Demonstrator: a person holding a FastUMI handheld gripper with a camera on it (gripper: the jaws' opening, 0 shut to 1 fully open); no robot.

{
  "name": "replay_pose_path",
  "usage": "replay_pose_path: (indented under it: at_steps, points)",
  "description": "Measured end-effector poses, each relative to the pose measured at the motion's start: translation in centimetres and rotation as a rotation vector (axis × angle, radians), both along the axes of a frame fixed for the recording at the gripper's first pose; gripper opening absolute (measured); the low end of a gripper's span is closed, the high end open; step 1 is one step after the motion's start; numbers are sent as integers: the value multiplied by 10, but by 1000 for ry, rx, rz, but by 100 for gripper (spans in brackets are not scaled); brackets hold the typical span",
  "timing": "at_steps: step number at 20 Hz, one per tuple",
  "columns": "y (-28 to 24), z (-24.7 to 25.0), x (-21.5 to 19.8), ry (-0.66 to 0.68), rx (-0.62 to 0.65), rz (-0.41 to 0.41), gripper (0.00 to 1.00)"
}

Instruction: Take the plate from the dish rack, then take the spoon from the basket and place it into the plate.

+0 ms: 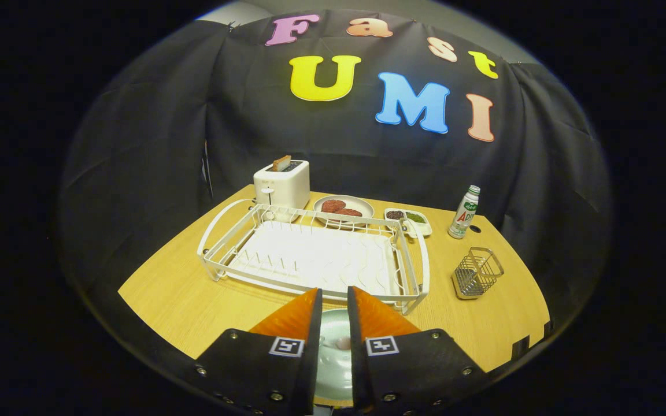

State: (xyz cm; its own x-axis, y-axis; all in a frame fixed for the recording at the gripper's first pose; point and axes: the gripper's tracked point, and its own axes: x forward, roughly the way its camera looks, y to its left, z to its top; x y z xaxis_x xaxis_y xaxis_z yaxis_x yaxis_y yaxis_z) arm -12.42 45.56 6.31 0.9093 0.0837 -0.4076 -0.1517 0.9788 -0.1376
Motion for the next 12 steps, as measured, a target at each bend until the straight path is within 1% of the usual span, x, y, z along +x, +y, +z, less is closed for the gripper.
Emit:
replay_pose_path:
  at_steps: [1, 9, 12]
  points:
    - [-4, 1, 2, -3, -2, -10, 26]
    - [-29, 29, 22, -50, 12, -70, 27]
    - [-43, 60, 29, -107, 21, -99, 27]
